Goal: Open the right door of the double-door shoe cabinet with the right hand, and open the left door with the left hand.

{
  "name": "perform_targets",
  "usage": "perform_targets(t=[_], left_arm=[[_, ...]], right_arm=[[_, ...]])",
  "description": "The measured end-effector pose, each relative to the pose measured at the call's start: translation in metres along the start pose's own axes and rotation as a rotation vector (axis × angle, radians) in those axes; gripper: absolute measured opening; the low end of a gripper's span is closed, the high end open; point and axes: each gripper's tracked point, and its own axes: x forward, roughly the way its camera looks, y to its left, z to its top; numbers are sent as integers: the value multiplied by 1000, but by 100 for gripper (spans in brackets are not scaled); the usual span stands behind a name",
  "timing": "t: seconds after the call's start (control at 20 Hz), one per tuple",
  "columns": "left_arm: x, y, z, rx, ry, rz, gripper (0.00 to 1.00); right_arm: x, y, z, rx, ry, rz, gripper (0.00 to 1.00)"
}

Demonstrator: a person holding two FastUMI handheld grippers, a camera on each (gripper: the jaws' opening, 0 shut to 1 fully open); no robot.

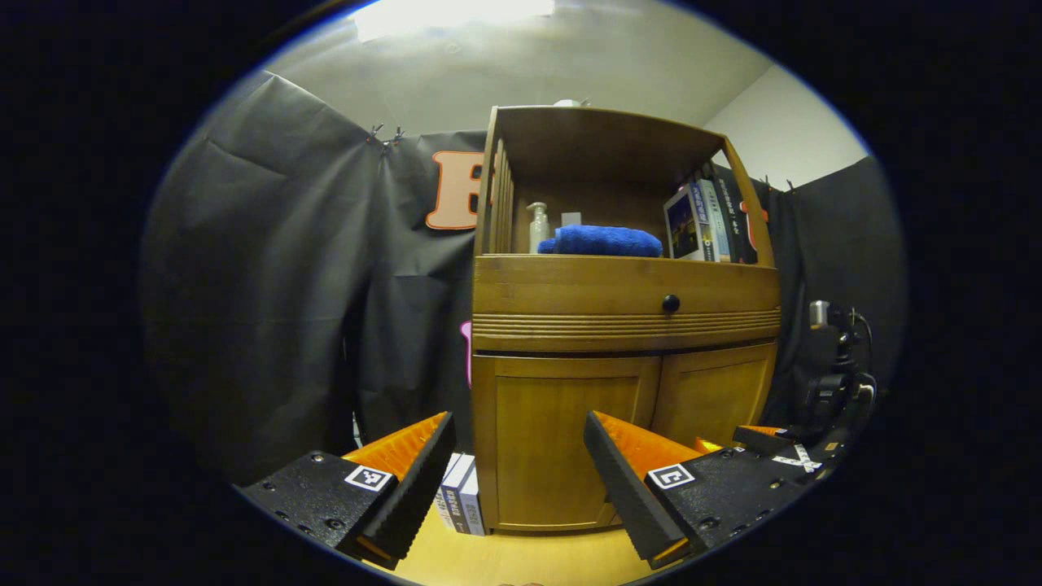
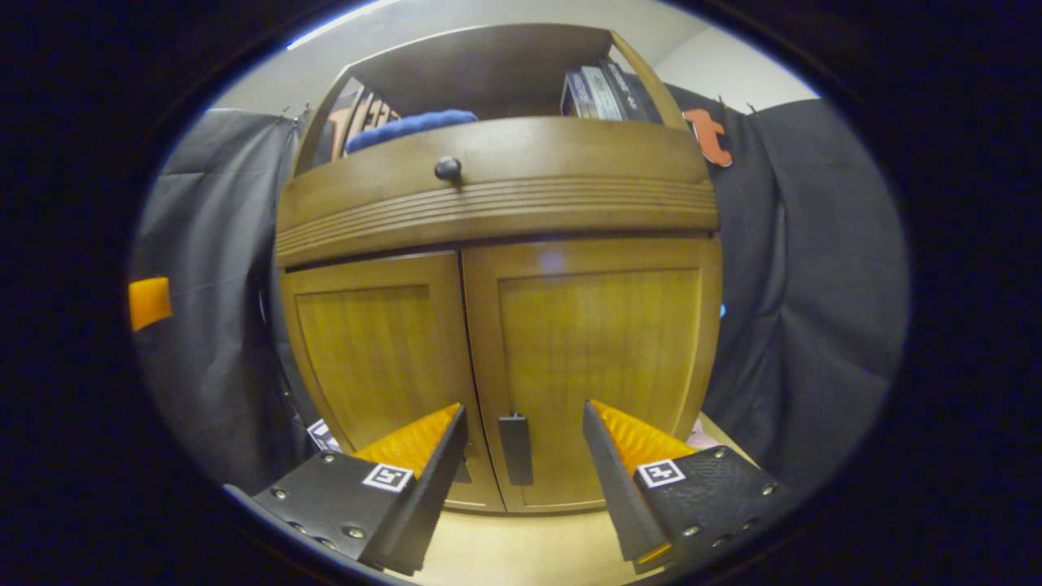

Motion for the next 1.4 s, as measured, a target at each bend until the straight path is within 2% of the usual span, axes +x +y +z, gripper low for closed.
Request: perform_targets(t=[0.1,0.2,0.3,0.6,0.7,0.75,0.85,0.9,1.0,1.05,1.4], left_arm=[[1,14,-3,4,13,32,98],[1,26,-7,6,24,62,98],[0,37,-10,11,34,90,97],[-6,63,-15,25,55,154,97],[-8,67,-15,24,60,164,97],[-9,69,-16,24,61,169,97],[-10,70,-17,17,65,171,98],[-11,69,-18,10,64,170,98],[-14,66,-18,-1,65,160,98],[-15,64,-18,-5,65,156,98],[-20,49,-21,-17,73,109,97]], right_arm=[[18,2,-11,-24,23,-7,64],[37,7,-20,-34,49,-2,65],[50,9,-30,-44,68,-6,50],[84,9,-75,-90,160,-36,48],[87,10,-74,-60,129,-43,38],[85,9,-77,-67,131,-44,29],[82,9,-78,-71,140,-56,33],[87,9,-76,-62,130,-60,27],[83,8,-72,-48,132,-54,29],[80,9,-75,-47,144,-49,23],[84,9,-76,-37,128,-52,23]])
